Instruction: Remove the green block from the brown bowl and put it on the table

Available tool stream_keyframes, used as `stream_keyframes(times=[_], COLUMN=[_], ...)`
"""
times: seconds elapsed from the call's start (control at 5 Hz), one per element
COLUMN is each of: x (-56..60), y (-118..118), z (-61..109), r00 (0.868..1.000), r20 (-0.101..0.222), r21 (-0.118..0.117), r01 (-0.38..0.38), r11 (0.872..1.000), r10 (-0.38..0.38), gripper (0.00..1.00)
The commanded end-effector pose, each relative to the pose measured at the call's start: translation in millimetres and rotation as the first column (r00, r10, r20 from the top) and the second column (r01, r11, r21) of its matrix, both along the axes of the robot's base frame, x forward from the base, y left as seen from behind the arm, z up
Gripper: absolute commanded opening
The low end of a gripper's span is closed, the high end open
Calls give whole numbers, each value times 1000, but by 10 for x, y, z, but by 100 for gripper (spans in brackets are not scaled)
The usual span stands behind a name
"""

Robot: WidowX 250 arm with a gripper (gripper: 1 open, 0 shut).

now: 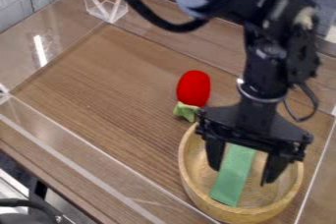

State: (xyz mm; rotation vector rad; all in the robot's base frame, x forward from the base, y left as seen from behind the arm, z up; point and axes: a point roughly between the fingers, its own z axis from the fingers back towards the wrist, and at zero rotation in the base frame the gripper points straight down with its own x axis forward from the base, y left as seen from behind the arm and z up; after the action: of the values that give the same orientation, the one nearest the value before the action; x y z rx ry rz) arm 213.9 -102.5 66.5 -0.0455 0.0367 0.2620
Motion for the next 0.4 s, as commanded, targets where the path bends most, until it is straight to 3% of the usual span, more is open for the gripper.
stream_keyframes(times=[0.0, 0.2], x=[59, 65], y=[57, 56], z=[170, 175], r00=[999, 998], r20=[37, 39], r21=[-35, -46], r01=[20, 46], r11=[999, 998], r10=[-19, -44], gripper=[100, 100])
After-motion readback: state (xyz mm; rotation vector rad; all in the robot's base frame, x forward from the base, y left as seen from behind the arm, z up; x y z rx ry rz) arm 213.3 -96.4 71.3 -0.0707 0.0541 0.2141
